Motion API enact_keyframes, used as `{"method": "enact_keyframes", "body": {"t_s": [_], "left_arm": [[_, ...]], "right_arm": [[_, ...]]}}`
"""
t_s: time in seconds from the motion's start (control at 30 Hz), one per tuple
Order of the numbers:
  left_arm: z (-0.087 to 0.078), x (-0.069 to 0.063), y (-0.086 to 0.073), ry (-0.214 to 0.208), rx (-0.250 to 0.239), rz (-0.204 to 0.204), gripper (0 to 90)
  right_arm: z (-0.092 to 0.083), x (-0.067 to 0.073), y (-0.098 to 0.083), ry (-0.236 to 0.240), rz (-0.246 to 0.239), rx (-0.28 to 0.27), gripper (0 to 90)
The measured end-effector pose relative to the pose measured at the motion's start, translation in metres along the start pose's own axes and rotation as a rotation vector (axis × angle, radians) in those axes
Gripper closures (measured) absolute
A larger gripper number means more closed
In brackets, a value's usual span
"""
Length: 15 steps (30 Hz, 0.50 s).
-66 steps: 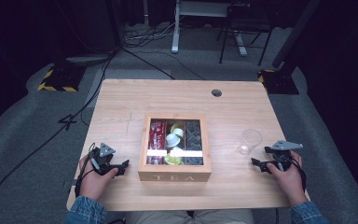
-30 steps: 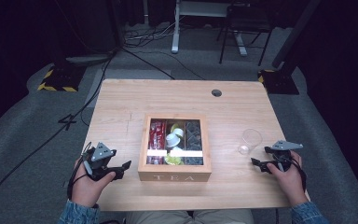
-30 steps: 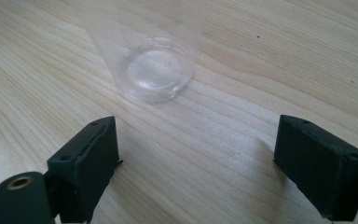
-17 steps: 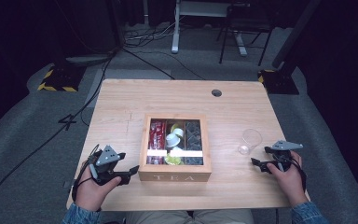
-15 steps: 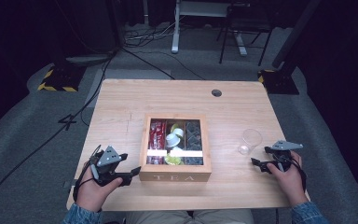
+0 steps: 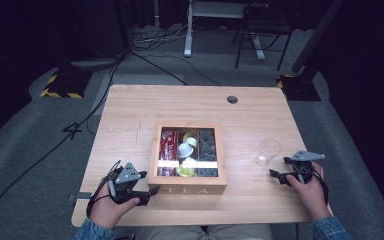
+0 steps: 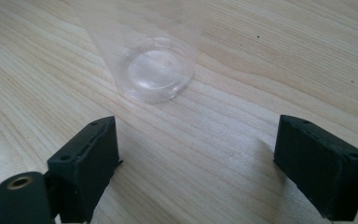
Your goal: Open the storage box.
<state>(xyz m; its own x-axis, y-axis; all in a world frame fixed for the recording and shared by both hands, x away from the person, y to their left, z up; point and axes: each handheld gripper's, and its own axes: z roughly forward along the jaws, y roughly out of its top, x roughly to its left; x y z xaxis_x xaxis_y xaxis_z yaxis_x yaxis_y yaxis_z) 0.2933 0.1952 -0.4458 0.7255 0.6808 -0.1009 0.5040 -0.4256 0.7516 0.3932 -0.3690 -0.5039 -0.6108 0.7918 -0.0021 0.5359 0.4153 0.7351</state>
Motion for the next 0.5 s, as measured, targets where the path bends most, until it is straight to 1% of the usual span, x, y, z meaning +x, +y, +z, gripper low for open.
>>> {"method": "enact_keyframes", "body": {"t_s": [0.03,0.07,0.1,0.13,0.2,0.23,0.27,0.4,0.5], "left_arm": [[0.0003,0.0006,-0.0006,0.004,0.001,0.014,38.9],[0.0003,0.0008,-0.0011,0.003,0.007,0.016,42.5],[0.0002,0.0012,-0.0014,-0.006,0.013,0.026,45.0],[-0.0001,0.0009,-0.0016,0.0,0.021,0.032,47.8],[-0.0007,0.0004,-0.0017,0.007,0.036,0.034,50.5],[-0.0016,0.0011,-0.0016,0.006,0.046,0.039,53.9],[-0.0019,0.0013,-0.0016,0.003,0.047,0.033,54.9],[-0.0033,0.0011,-0.0017,0.003,0.053,0.03,57.3],[-0.0053,0.0022,-0.0023,-0.006,0.056,0.03,61.5]], "right_arm": [[0.0001,0.0,0.0,0.001,0.0,-0.001,13.7],[0.0,0.0,0.0,0.0,0.0,0.0,13.7],[0.0001,0.0,0.0,0.001,0.0,-0.001,13.7],[0.0001,0.0,0.0,0.001,0.0,-0.001,13.7],[0.0001,0.0,0.0,0.001,0.0,-0.001,13.7],[0.0001,0.0,0.0,0.001,0.0,-0.001,13.7],[0.0001,0.0,0.0,0.001,0.0,-0.001,13.7],[0.0,0.0,0.0,0.0,0.0,0.0,13.7],[-0.0003,0.0003,-0.0001,-0.001,0.001,0.001,13.9]]}}
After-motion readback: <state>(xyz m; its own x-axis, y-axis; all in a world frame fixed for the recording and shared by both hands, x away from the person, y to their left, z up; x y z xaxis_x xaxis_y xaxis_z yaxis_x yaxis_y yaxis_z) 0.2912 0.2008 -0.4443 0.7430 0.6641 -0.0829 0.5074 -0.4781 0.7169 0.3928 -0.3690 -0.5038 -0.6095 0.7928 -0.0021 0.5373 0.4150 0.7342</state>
